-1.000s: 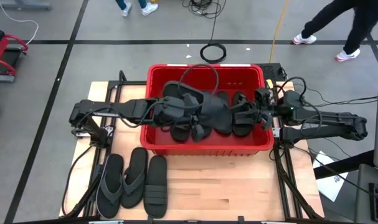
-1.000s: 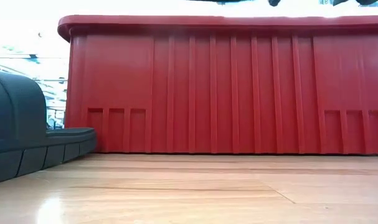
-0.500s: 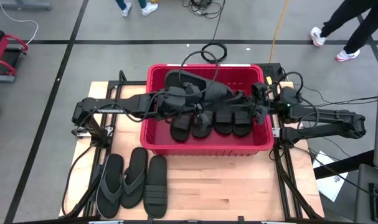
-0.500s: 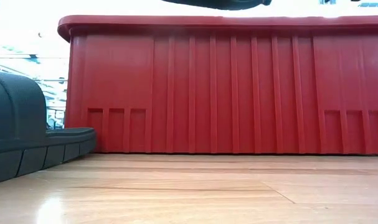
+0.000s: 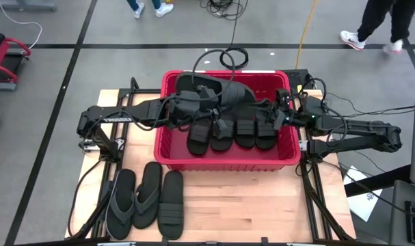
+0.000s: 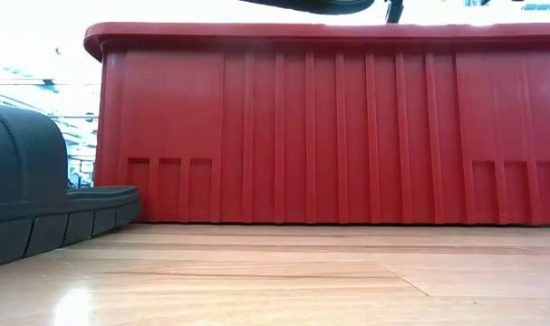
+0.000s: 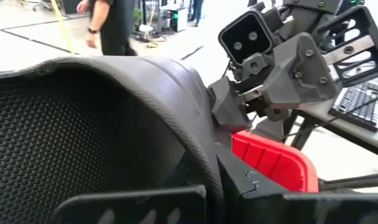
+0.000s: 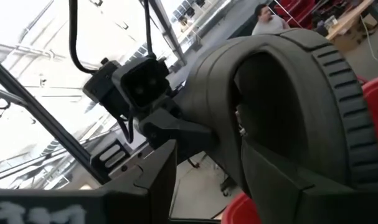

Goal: Pick and place slides into bin
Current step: Put the black slide into the red container

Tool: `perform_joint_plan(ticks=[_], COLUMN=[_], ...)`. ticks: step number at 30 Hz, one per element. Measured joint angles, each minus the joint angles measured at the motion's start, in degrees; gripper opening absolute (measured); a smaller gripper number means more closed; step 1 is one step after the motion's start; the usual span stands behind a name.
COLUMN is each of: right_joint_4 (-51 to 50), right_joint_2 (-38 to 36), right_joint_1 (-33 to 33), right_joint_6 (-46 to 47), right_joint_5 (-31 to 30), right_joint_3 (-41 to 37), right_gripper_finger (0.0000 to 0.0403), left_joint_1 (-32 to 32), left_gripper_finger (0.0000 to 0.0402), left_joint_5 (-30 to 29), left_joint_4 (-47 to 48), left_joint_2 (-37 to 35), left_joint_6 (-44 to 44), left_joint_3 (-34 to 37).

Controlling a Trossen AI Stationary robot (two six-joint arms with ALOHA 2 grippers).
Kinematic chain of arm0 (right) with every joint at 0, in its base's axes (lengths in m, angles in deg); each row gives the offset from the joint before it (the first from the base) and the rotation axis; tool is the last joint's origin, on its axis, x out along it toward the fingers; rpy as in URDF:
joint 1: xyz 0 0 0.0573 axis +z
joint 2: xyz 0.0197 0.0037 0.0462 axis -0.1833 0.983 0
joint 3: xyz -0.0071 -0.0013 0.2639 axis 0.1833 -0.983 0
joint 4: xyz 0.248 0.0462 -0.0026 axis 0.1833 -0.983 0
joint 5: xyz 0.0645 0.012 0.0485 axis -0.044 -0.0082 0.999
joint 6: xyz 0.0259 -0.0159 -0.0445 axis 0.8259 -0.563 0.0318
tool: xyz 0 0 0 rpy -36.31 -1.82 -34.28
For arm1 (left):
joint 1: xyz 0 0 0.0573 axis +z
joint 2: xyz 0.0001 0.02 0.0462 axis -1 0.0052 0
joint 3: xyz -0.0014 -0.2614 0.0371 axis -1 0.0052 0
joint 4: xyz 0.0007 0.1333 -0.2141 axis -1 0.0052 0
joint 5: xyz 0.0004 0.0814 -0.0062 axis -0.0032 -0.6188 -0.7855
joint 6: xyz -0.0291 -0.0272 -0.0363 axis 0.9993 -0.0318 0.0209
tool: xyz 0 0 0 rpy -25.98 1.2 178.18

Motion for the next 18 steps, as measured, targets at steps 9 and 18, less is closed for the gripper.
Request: perform_joint_plan(ticks=[9, 18], right_joint_4=[-0.09, 0.08], right_joint_2=[0.55, -0.11], right_joint_1=[-0.34, 0.89], right_joint_6=[-2.80, -23.97], right_joint_5=[-1.16, 2.43], right_joint_3=[0.00, 0.45], right_gripper_finger=[0.0173, 0.0177], left_joint_1=[-0.43, 0.10], left_gripper_finger=[0.0000, 0.0000], left_joint_5=[4.17, 8.30], left_joint_4=[0.44, 3.53], left_joint_2=[-0.02, -0.51], left_joint_6=[1.81, 5.07], left_joint_3=[0.00, 0.00])
